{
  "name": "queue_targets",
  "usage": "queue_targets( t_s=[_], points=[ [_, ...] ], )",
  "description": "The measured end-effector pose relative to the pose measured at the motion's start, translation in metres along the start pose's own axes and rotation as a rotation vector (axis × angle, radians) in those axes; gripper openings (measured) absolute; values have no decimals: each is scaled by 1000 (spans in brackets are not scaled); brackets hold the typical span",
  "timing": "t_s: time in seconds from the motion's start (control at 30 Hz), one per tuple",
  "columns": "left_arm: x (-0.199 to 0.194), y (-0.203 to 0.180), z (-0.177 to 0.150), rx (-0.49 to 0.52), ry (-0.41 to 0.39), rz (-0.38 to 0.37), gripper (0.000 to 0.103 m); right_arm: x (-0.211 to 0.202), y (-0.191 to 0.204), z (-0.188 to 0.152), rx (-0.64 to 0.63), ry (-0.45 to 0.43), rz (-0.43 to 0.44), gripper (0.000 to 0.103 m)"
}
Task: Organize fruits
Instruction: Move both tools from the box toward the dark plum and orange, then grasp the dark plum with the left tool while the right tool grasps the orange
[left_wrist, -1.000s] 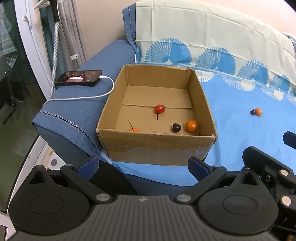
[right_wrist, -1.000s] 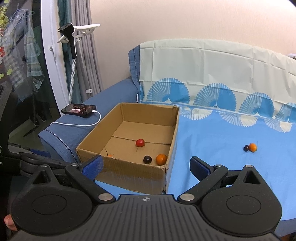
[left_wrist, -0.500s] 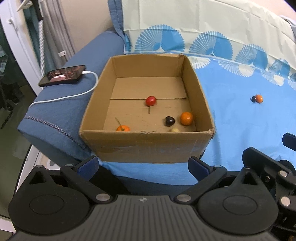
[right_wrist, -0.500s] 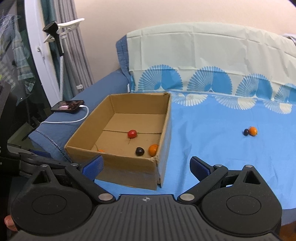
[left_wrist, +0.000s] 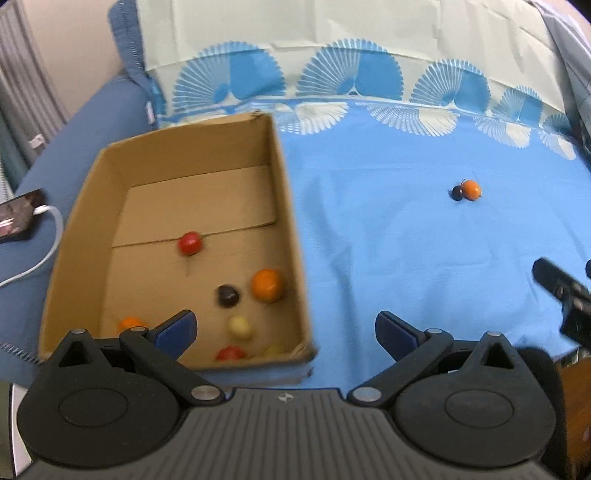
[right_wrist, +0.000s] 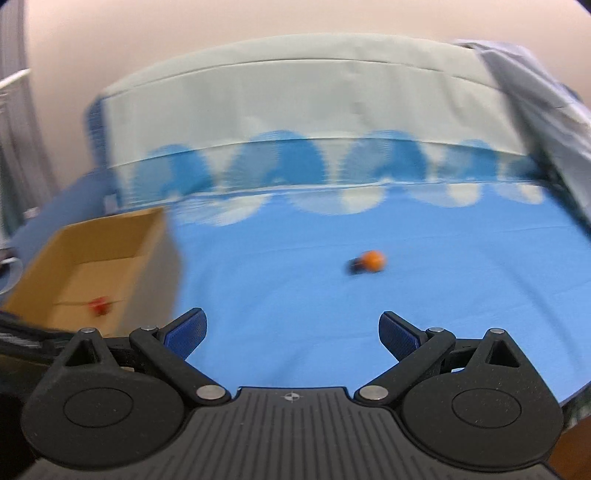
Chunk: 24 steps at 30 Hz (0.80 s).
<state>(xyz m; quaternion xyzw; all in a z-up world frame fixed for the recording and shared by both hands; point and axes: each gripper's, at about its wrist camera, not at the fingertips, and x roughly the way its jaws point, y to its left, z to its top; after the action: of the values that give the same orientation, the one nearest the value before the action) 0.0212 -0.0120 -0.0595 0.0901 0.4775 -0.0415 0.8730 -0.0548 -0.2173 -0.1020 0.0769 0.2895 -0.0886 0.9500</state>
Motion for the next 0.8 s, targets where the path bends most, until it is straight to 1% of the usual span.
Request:
queue_targets(
  t_s=[0.07, 0.13, 0.23, 0.3, 0.43, 0.5, 0.57, 0.63, 0.67, 0.7, 0.73, 0.8],
  points=[
    [10, -12, 11, 7, 3, 0, 103, 30, -22, 3, -10, -6, -53, 99],
    [21, -22, 21, 15, 10, 4, 103, 71, -46, 3, -17, 4, -108, 99],
    [37, -36, 33, 29, 20, 20, 103, 136, -76, 5, 1, 65, -120, 99],
    [49, -43, 42, 32, 32, 30, 103, 180, -89, 5, 3, 112, -136, 99],
    [71, -55, 57, 24, 61, 38, 103, 249, -100, 5, -32, 150, -160, 98],
    [80, -62, 63, 27, 65, 45, 103, 279, -101, 5, -63, 154, -151, 98],
    [90, -69, 70, 35, 65, 49, 103, 294, -99, 5, -82, 148, -114, 96],
    [100, -77, 77, 42, 68, 51, 103, 302, -95, 7, -108, 98, -63, 93],
    [105, -81, 81, 45, 68, 51, 103, 303, -94, 8, -122, 73, -53, 79],
    [110, -85, 85, 49, 69, 48, 103, 307, -94, 10, -132, 71, -26, 54],
    [116, -90, 89, 53, 70, 42, 103, 308, -96, 12, -134, 57, -16, 35],
    [125, -101, 97, 62, 62, 16, 103, 307, -104, 15, -100, 52, 12, 35]
  ],
)
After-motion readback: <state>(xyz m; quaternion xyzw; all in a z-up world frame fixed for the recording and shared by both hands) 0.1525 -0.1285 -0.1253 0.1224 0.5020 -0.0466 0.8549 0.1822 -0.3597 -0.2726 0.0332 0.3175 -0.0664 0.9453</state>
